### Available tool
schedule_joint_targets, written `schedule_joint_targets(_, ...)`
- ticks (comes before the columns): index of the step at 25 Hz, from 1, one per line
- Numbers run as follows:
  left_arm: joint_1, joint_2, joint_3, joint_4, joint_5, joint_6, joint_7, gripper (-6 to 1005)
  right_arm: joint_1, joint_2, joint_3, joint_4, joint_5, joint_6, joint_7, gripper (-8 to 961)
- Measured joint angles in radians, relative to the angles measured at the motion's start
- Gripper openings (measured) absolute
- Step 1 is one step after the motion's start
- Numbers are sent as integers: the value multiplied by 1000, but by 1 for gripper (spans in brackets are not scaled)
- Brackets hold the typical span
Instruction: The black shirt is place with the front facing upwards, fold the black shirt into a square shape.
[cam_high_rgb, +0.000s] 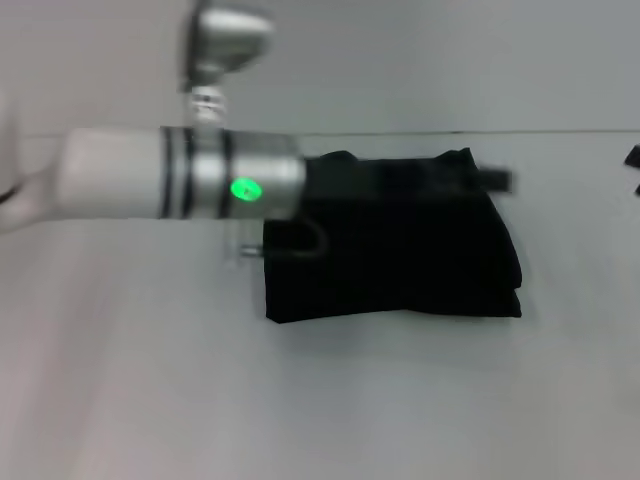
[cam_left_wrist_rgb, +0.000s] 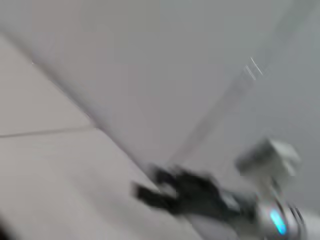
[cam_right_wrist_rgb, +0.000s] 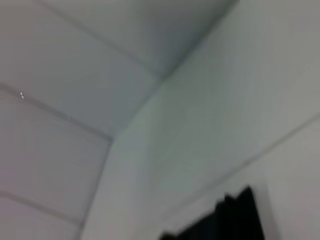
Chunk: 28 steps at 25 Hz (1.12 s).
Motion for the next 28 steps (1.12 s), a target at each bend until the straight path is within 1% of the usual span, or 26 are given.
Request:
schedule_joint_targets(1, 14, 16, -60, -23, 7, 5, -51, 552, 12, -12, -20, -2, -32, -6, 27, 695)
schedule_joint_targets(3, 31, 50, -141, -72, 25, 26, -122, 632, 45, -34, -58, -3, -108, -18, 78, 695)
schedule_joint_targets(5, 46, 85, -210, -114, 66, 67, -176, 713, 86, -51, -85, -10, -193, -25, 141, 695)
schedule_joint_targets(6, 52, 96, -236, -124, 86, 81, -195, 736, 111, -60, -97, -18, -236, -26, 177, 696)
schedule_joint_targets(7, 58, 103, -269, -130, 119, 97, -217, 759, 139, -66, -106, -29, -285, -28, 212, 696)
schedule_joint_targets(8, 70, 111, -325, -134, 161, 119, -239, 782, 163, -70, -112, -38, -327, -30, 243, 696)
schedule_joint_targets(10, 90, 112, -383, -125, 200, 141, -243, 828, 225, -72, -116, -66, -420, -42, 304, 696)
schedule_joint_targets(11, 102, 109, -405, -116, 211, 151, -240, 828, 253, -70, -117, -82, -459, -50, 331, 696)
schedule_joint_targets(14, 131, 100, -432, -96, 219, 171, -228, 828, 334, -46, -127, -114, -563, -55, 396, 697)
schedule_joint_targets(16, 144, 96, -451, -90, 219, 181, -211, 828, 382, -25, -154, -113, -630, -21, 433, 697)
schedule_joint_targets(19, 151, 95, -467, -88, 219, 188, -198, 828, 425, 6, -226, -86, -685, 61, 483, 697)
schedule_joint_targets(22, 151, 95, -473, -90, 220, 190, -188, 828, 443, 25, -265, -52, -694, 134, 504, 697)
schedule_joint_targets(28, 152, 93, -477, -96, 220, 178, -176, 828, 448, 72, -262, -30, -688, 209, 501, 696)
